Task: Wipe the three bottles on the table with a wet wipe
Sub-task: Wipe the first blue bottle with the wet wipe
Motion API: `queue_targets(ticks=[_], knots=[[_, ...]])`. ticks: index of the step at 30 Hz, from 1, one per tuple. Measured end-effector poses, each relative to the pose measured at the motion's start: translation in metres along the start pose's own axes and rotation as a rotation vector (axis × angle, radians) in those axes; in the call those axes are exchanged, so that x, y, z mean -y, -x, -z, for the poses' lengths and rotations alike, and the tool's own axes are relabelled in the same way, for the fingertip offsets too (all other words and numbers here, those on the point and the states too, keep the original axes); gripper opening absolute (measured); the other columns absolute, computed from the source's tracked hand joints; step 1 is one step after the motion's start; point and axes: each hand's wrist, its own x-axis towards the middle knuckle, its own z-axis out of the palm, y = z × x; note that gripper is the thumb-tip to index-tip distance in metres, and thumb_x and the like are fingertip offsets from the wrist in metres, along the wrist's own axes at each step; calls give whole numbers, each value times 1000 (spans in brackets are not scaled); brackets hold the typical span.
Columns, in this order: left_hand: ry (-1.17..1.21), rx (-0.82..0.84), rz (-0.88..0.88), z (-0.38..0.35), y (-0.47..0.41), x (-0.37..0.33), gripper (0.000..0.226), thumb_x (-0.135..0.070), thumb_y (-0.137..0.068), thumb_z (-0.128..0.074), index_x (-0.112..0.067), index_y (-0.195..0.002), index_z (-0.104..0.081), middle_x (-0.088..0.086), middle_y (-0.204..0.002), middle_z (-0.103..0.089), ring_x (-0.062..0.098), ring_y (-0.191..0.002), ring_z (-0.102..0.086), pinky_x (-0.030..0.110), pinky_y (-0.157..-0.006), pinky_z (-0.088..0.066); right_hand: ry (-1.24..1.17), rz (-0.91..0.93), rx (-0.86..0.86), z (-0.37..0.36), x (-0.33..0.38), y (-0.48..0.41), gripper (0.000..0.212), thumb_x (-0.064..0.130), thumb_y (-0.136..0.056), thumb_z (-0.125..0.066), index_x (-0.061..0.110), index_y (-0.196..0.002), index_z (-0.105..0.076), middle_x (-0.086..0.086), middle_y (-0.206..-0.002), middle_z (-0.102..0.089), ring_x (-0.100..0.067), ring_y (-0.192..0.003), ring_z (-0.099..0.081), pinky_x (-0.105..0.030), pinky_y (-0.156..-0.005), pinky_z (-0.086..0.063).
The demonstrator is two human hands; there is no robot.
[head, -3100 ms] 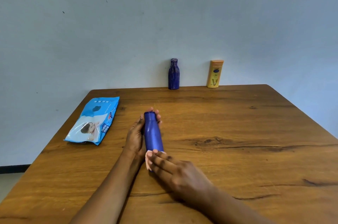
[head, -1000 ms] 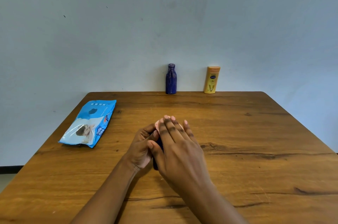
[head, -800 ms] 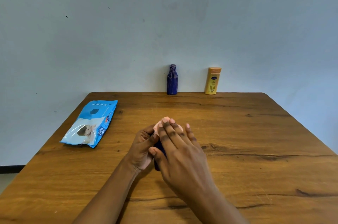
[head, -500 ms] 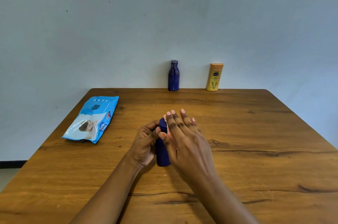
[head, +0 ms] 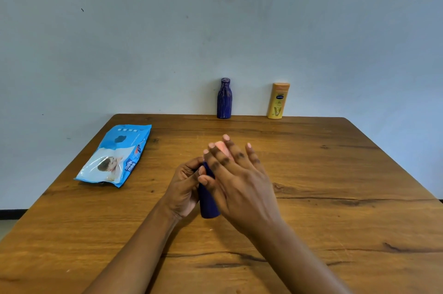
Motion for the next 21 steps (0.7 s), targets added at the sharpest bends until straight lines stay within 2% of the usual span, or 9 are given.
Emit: queue_targets(ticks=[2, 4, 6, 9, 12, 15, 18, 21], knots=[[25, -2, 20, 1, 0, 0, 32, -14, -80, -68, -7, -111, -67, 16, -109, -64, 30, -106, -58, 39, -87, -50, 27, 23, -13, 1, 2, 4, 52, 44, -98, -23, 17, -127, -56, -3, -135, -53, -22, -134, -37, -54, -107, -28], [25, -3, 17, -1, -2, 1, 46, -27, -72, -80, -4, -110, -66, 18, -107, -63, 32, -104, -56, 41, -87, -46, 32, 18, -24, 4, -6, 11, 56, 44, -100, -16, 17, -126, -58, -2, -133, -55, -23, -133, -39, -55, -106, -29], [3, -16, 15, -3, -3, 0, 53, -36, -64, -85, -8, -106, -69, 14, -103, -66, 28, -99, -60, 38, -84, -49, 21, -1, -35, 4, -11, 8, 58, 44, -100, -14, 16, -126, -58, -3, -132, -56, -23, -132, -40, -55, -105, -31], [5, -16, 11, -1, -1, -3, 49, -35, -63, -86, -12, -103, -71, 11, -105, -68, 24, -100, -63, 33, -83, -53, -29, 22, -27, 2, -2, 1, 52, 42, -98, -24, 14, -128, -56, -6, -134, -54, -23, -131, -41, -55, -104, -34], [5, 4, 20, -2, -1, -3, 51, -33, -64, -85, -10, -107, -69, 13, -109, -66, 27, -105, -60, 36, -86, -51, -26, 84, -22, 2, -6, 10, 56, 43, -100, -16, 15, -129, -55, -5, -134, -53, -22, -131, -42, -54, -105, -33], [-21, -1, 16, -4, -2, -3, 49, -35, -65, -84, -11, -106, -70, 11, -104, -68, 24, -99, -62, 34, -83, -52, -37, 33, -39, 3, -10, 6, 56, 45, -100, -17, 15, -128, -56, -5, -133, -55, -23, -130, -43, -55, -103, -37], [-5, 12, 11, -1, 0, -4, 49, -30, -68, -83, -9, -110, -68, 14, -108, -66, 25, -102, -62, 34, -84, -52, -68, 27, -35, 0, 2, -1, 61, 45, -100, -10, 15, -129, -54, -5, -134, -54, -23, -131, -42, -53, -105, -33], [-8, 6, 21, -2, 0, -5, 50, -33, -64, -85, -11, -107, -70, 12, -106, -67, 24, -101, -62, 35, -83, -53, -42, 82, -58, 2, -5, 6, 51, 44, -98, -25, 16, -127, -56, -4, -132, -55, -23, -130, -43, -56, -104, -30]])
